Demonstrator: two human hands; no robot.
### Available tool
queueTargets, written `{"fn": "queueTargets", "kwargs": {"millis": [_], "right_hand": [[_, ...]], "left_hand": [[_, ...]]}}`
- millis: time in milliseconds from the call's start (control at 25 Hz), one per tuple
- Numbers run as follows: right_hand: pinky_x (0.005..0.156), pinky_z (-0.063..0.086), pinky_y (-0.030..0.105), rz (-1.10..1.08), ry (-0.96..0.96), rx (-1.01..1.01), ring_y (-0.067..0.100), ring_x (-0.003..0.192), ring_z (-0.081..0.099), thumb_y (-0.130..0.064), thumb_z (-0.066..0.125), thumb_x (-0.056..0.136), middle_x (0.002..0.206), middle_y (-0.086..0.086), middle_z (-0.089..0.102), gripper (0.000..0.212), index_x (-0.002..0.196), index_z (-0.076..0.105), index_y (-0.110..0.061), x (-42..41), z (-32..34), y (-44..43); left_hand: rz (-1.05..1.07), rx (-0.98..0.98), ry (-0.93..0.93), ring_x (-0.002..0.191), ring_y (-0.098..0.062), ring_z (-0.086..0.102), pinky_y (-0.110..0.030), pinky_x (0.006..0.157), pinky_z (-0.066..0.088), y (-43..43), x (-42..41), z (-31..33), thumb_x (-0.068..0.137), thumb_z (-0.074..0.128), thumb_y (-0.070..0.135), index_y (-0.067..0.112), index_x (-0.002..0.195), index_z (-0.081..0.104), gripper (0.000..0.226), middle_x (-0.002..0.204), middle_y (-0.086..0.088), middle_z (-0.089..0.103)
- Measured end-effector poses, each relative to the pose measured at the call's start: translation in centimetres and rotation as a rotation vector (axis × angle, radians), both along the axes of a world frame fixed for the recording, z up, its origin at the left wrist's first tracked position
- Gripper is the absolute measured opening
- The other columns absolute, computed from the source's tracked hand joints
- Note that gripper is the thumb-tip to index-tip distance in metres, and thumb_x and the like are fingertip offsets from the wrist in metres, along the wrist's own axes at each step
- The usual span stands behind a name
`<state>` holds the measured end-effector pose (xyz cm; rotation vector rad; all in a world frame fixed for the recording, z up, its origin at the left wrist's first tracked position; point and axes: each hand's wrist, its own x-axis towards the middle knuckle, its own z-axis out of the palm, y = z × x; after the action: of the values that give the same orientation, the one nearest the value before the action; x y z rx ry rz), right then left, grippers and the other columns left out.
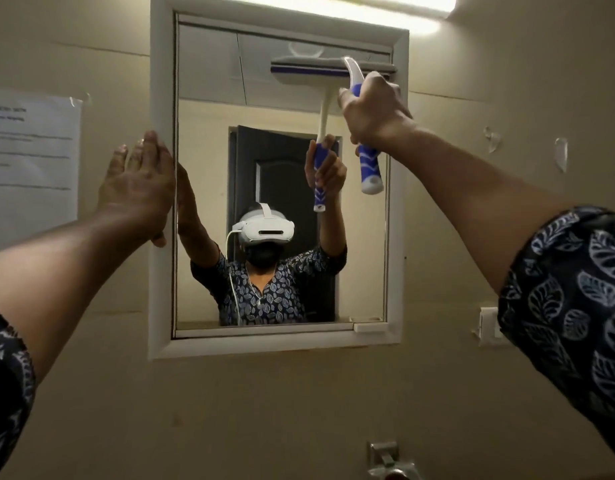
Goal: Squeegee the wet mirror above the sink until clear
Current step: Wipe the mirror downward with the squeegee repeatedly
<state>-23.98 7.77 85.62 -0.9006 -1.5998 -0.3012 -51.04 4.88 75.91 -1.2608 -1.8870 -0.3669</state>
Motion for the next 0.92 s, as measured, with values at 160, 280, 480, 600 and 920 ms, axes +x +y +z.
{"fn": "queueTargets", "kwargs": {"millis": [160,280,480,600,920], "right_hand": [[0.069,0.055,0.033,0.011,-0.004,-0.021,0.021,0.075,0.061,-0.034,0.042,0.095,0.092,0.009,0.054,0.032,0.116,0.043,-0.009,-0.3,1.3,1.2],[0.064,0.052,0.030,-0.009,-0.012,-0.035,0.021,0.074,0.061,-0.035,0.041,0.095,0.091,0.009,0.053,0.034,0.117,0.042,-0.009,-0.3,2.0,1.4],[0.063,0.053,0.031,-0.075,0.033,-0.103,0.020,0.071,0.062,-0.037,0.039,0.095,0.090,0.009,0.059,0.038,0.119,0.045,-0.008,-1.1,2.5,0.4],[0.052,0.045,0.026,-0.132,0.028,-0.143,0.015,0.065,0.058,-0.036,0.037,0.095,0.082,0.006,0.055,0.035,0.117,0.043,-0.009,-0.9,0.3,-0.4],[0.067,0.054,0.037,0.022,-0.021,-0.371,0.018,0.071,0.058,-0.039,0.040,0.094,0.083,0.003,0.053,0.025,0.107,0.037,-0.018,-0.2,-15.4,-3.4]], "left_hand": [[0.020,-0.020,-0.013,0.147,-0.033,-0.005,-0.041,0.119,0.000,0.0,0.1,0.0,0.052,0.090,0.029,-0.001,0.148,-0.014,0.145,0.156,-0.020,-0.016],[0.014,-0.017,-0.007,0.147,-0.033,-0.005,-0.041,0.119,0.000,0.1,0.0,-0.1,0.051,0.091,0.029,-0.001,0.148,-0.013,0.145,0.156,-0.020,-0.016],[0.008,-0.036,-0.002,0.147,-0.033,-0.006,-0.042,0.119,-0.001,-0.1,-0.5,0.0,0.051,0.090,0.035,-0.001,0.148,-0.014,0.146,0.156,-0.020,-0.018],[-0.005,-0.042,0.004,0.147,-0.033,-0.006,-0.042,0.119,0.000,-0.3,-0.5,0.0,0.052,0.089,0.037,-0.001,0.148,-0.014,0.146,0.156,-0.020,-0.018],[-0.055,-0.031,-0.018,0.146,-0.034,-0.004,-0.044,0.118,0.001,-0.9,0.0,0.0,0.050,0.090,0.034,-0.002,0.148,-0.012,0.147,0.156,-0.021,-0.014]]}}
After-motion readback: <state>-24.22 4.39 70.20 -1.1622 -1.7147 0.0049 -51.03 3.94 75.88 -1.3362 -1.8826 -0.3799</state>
